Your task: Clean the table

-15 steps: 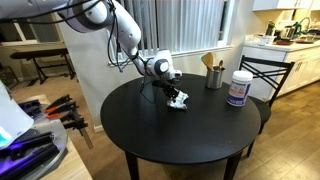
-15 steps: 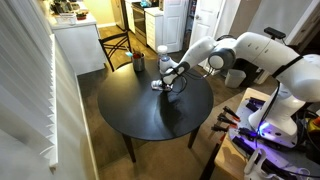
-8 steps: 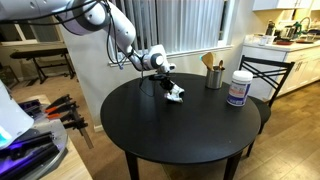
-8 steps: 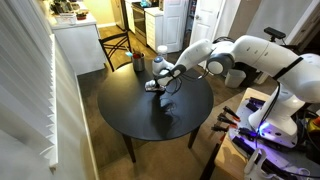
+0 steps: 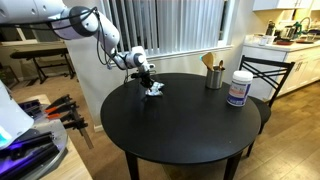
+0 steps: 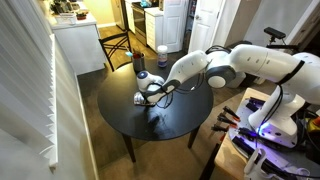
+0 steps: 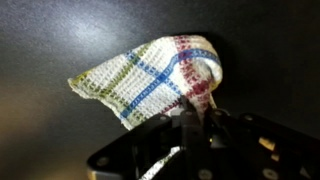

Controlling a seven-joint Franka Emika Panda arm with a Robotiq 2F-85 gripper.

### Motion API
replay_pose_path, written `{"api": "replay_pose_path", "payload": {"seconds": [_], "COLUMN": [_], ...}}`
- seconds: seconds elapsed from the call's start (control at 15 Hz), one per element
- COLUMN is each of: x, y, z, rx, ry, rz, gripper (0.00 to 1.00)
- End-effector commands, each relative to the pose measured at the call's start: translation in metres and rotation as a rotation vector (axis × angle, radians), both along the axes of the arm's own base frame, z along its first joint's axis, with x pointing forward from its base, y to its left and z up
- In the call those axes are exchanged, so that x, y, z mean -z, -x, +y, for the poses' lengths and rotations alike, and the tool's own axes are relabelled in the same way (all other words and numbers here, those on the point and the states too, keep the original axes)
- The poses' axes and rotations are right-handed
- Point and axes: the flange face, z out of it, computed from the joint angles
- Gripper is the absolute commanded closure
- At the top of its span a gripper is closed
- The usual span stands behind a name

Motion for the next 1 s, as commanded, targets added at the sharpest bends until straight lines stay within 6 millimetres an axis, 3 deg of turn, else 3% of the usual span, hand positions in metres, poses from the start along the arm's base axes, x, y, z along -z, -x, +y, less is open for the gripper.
{"api": "replay_pose_path", "payload": {"seconds": [0.0,0.33,0.47,0.6,0.73,0.93], "x": [0.003,-0.006,-0.003,-0.001,-0.001,-0.007], "y": [0.013,0.03,0.037,0.037,0.028,0.005], "z": [0.033,0.094,0.108,0.11,0.096,0.052], "rx": [-0.134,-0.303,-0.34,-0.347,-0.321,-0.245], "ry": [0.005,-0.016,-0.018,-0.007,0.005,0.03], "rz": [0.064,0.073,0.084,0.077,0.056,0.023], "gripper": [0.98,0.98,0.98,0.98,0.98,0.98]}}
